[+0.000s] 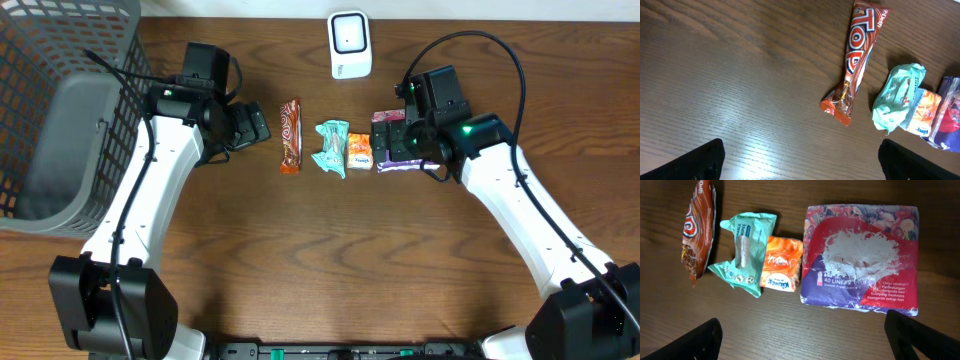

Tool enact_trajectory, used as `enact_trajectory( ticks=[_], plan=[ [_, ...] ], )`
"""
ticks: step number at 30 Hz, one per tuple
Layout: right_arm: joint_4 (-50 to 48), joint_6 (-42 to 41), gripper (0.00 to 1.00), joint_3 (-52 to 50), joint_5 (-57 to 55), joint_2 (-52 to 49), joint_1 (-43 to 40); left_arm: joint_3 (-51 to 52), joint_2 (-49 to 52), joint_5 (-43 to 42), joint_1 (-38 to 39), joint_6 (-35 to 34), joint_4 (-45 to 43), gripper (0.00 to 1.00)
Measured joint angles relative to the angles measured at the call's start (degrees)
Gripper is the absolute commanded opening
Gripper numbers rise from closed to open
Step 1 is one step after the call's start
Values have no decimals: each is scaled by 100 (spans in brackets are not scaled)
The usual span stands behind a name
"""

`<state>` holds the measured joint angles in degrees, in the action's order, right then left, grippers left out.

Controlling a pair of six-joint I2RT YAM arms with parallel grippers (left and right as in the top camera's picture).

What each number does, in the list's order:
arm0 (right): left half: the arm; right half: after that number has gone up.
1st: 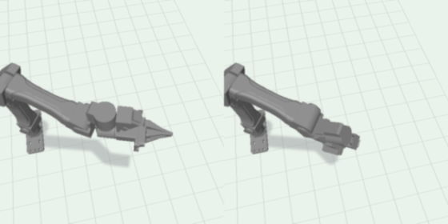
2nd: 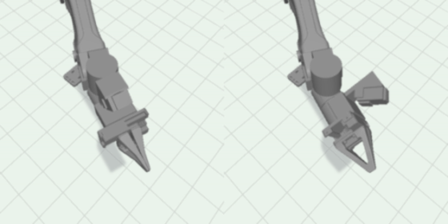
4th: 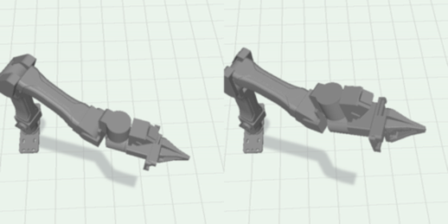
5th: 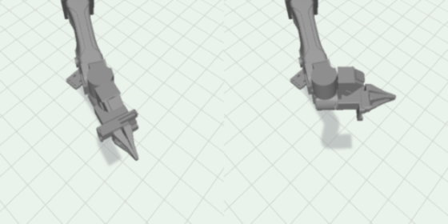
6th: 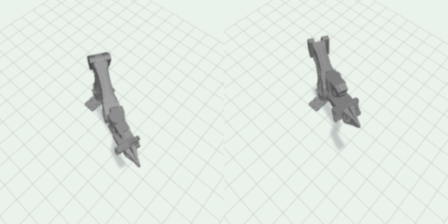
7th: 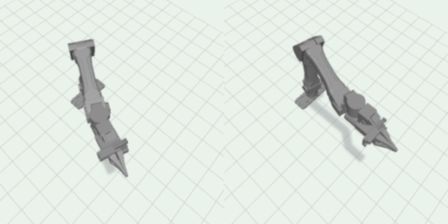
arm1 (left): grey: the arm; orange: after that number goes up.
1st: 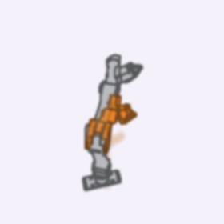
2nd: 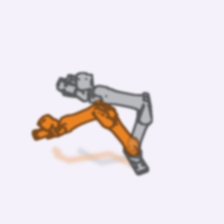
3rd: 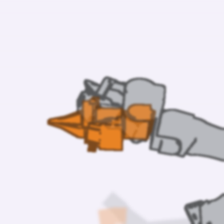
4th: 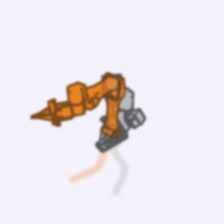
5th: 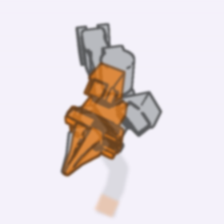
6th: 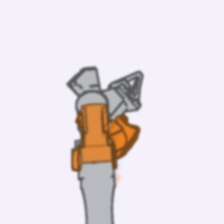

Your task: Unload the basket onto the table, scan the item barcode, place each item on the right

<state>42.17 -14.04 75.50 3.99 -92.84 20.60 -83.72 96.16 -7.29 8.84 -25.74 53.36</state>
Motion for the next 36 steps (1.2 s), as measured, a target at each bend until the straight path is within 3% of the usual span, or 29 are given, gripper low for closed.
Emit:
enact_trajectory(
  ticks=[21,36],
  plan=[
    [22,0,99,-323,-2,0,-9,0,0,0,0,0,0,98],
    [2,76,99,503,-2,0,-330,0,0,0,0,2,0,98]
  ],
)
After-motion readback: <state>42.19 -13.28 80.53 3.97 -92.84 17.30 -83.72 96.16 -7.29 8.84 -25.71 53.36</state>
